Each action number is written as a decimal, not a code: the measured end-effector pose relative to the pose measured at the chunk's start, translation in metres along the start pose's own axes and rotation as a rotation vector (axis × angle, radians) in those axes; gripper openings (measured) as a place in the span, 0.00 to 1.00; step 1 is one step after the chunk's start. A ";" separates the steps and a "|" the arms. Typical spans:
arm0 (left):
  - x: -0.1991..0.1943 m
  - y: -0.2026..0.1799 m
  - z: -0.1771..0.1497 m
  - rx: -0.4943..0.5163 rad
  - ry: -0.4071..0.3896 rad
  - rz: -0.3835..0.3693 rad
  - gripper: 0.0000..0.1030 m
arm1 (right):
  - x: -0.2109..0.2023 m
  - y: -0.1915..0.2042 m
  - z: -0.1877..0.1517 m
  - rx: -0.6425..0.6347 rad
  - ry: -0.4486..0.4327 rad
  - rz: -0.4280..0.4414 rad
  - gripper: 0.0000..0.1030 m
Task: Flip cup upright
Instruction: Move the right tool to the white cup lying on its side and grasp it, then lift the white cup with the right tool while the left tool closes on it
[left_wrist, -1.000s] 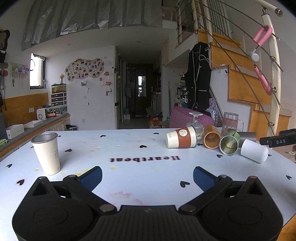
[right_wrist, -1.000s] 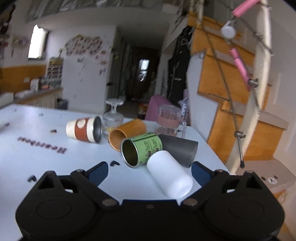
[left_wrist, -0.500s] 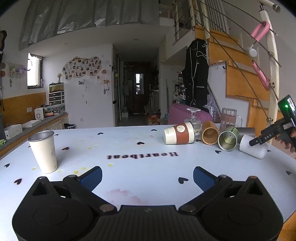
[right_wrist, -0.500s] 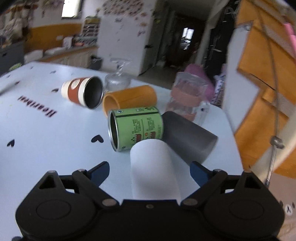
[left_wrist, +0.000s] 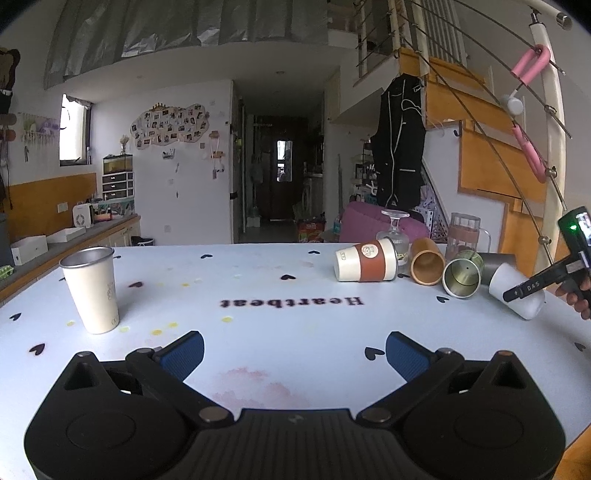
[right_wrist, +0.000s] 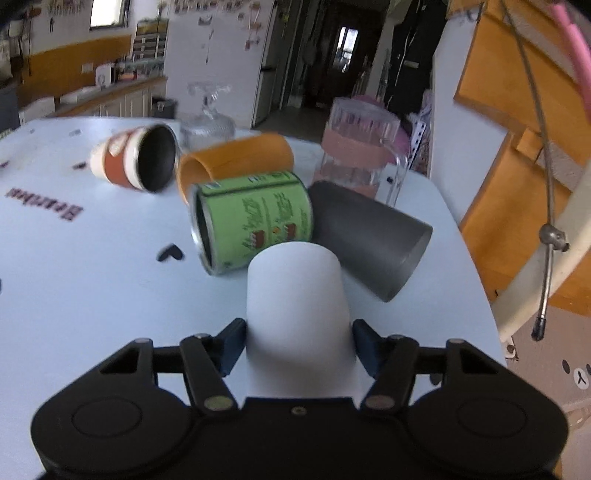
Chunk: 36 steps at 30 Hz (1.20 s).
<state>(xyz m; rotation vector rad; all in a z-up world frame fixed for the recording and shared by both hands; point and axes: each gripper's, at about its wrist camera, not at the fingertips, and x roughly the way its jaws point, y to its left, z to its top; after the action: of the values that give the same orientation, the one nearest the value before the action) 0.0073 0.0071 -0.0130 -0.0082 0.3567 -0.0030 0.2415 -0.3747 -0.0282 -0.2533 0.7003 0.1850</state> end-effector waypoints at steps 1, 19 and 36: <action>0.000 0.001 0.000 -0.002 0.002 0.000 1.00 | -0.007 0.005 -0.001 0.013 -0.026 0.002 0.62; -0.003 0.028 -0.005 -0.091 -0.004 0.032 1.00 | -0.071 0.202 -0.004 0.242 0.044 0.466 0.61; 0.009 0.056 0.007 -0.276 0.074 -0.072 1.00 | -0.082 0.246 -0.016 0.297 0.055 0.424 0.68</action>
<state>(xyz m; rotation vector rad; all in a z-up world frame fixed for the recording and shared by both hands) 0.0184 0.0635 -0.0105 -0.2942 0.4289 -0.0257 0.1081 -0.1513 -0.0274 0.1790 0.8201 0.4745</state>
